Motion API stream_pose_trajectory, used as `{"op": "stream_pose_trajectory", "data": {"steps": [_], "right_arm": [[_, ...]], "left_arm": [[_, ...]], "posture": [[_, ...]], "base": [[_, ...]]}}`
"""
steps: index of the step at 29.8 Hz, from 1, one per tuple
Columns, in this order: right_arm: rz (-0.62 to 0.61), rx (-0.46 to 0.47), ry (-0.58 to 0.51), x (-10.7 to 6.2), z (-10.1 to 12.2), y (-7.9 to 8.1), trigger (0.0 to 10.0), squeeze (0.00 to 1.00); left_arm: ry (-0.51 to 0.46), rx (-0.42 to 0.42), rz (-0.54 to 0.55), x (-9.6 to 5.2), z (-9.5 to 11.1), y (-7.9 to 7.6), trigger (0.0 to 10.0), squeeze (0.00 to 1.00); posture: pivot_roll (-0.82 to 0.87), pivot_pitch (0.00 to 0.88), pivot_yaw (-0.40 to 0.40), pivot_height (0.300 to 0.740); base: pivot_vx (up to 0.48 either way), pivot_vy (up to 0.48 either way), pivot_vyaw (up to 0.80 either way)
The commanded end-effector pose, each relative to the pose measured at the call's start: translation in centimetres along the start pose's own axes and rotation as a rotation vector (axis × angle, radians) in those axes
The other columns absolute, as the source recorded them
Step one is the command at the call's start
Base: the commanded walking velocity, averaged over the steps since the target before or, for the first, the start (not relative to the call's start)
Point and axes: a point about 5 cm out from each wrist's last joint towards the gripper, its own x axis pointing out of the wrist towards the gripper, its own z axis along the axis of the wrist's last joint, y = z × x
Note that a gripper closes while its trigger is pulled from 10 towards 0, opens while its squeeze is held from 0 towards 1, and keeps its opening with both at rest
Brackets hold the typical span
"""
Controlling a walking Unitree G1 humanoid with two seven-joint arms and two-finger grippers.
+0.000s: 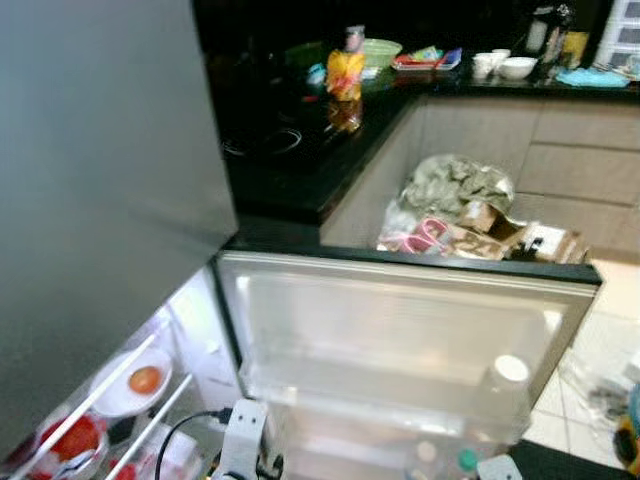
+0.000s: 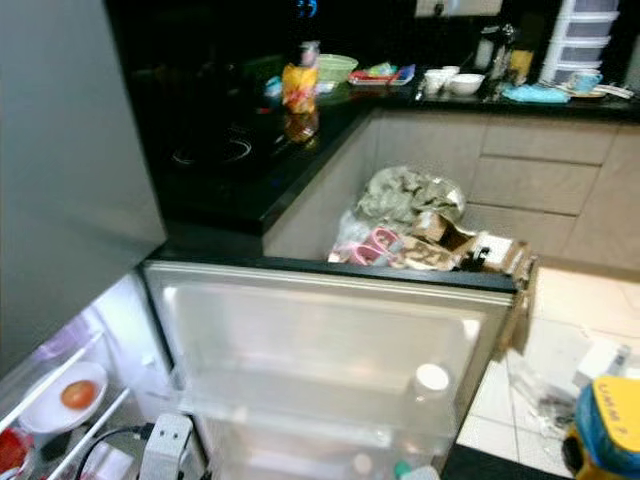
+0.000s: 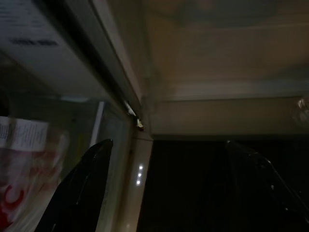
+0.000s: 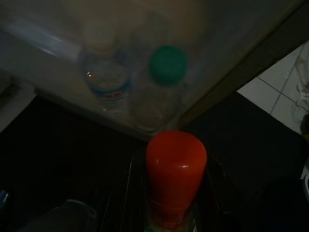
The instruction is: Restocking fridge
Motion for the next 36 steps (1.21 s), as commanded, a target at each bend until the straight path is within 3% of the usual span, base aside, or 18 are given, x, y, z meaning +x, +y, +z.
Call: {"op": "stream_pose_trajectory", "data": {"steps": [1,5,9,12,14,15,17,18,21,22,25,27,29,32,36], "right_arm": [[0.026,0.013,-0.022,0.1,0.1,0.8,10.0,0.0],[0.083,0.02,-0.089,0.3,1.7,0.9,10.0,0.0],[0.351,0.014,-0.188,0.5,5.0,1.5,10.0,0.0],[0.606,-0.104,-0.289,-0.4,8.5,1.9,10.0,0.0],[0.743,-0.138,-0.349,-1.6,10.9,2.3,10.0,0.0],[0.743,-0.138,-0.349,-1.6,10.9,2.3,10.0,0.0],[0.916,-0.163,-0.435,-4.0,14.4,2.7,10.0,0.0],[0.916,-0.163,-0.435,-4.0,14.4,2.7,10.0,0.0],[1.068,-0.147,-0.628,-7.7,19.8,2.5,10.0,0.0],[1.068,-0.147,-0.628,-7.7,19.8,2.5,10.0,0.0],[1.153,-0.156,-0.787,-10.8,23.7,1.9,10.0,0.0],[1.172,-0.167,-0.822,-11.5,24.4,1.7,10.0,0.0],[1.106,-0.221,-0.874,-12.1,25.8,0.9,10.0,0.0],[1.01,-0.279,-0.858,-12.0,26.2,0.2,10.0,0.0],[0.902,-0.373,-0.717,-11.0,24.6,-0.8,10.0,0.0]], "left_arm": [[0.034,-0.005,0.019,-0.4,-1.1,0.6,10.0,0.0],[0.03,-0.004,0.028,-0.5,-1.1,0.9,10.0,0.0],[0.027,-0.006,0.048,-0.5,-1.0,1.5,10.0,0.0],[0.02,-0.007,0.071,-0.6,-0.8,2.0,10.0,0.0],[0.014,-0.018,0.085,-0.6,-0.8,2.2,10.0,0.0],[0.014,-0.018,0.085,-0.6,-0.8,2.2,10.0,0.0],[0.01,-0.024,0.09,-0.7,-0.8,2.3,10.0,0.0],[0.01,-0.024,0.09,-0.7,-0.8,2.3,10.0,0.0],[0.01,-0.03,0.093,-0.8,-1.0,2.3,10.0,0.0],[0.01,-0.03,0.093,-0.8,-1.0,2.3,10.0,0.0],[0.014,-0.033,0.094,-0.8,-1.1,2.2,10.0,0.0],[0.015,-0.033,0.094,-0.8,-1.1,2.2,10.0,0.0],[0.012,-0.034,0.094,-0.8,-1.1,2.2,10.0,0.0],[0.009,-0.036,0.091,-0.7,-1.1,2.1,10.0,0.0],[0.003,-0.04,0.086,-0.7,-1.0,2.0,10.0,0.0]], "posture": [[-0.15,0.072,0.045,0.74],[-0.15,0.07,0.046,0.74],[-0.15,0.07,0.048,0.74],[-0.14,0.068,0.043,0.74],[-0.14,0.067,0.039,0.74],[-0.14,0.067,0.039,0.74],[-0.13,0.063,0.033,0.74],[-0.13,0.063,0.033,0.74],[-0.14,0.061,0.03,0.74],[-0.14,0.061,0.03,0.74],[-0.14,0.058,0.028,0.74],[-0.14,0.057,0.027,0.74],[-0.14,0.055,0.027,0.74],[-0.14,0.049,0.026,0.74],[-0.14,0.044,0.023,0.74]], "base": [[0.0,0.0,0.0],[0.0,0.0,0.0],[0.0,0.0,0.0],[0.0,0.0,0.0],[0.0,0.0,0.0],[0.0,0.0,0.0],[0.0,0.0,0.0],[0.0,0.0,0.0],[0.0,0.0,0.0],[0.0,0.0,0.0],[0.0,0.0,0.0],[0.0,0.0,0.0],[0.0,0.0,0.0],[0.0,0.0,0.0],[0.0,0.0,0.0]]}}
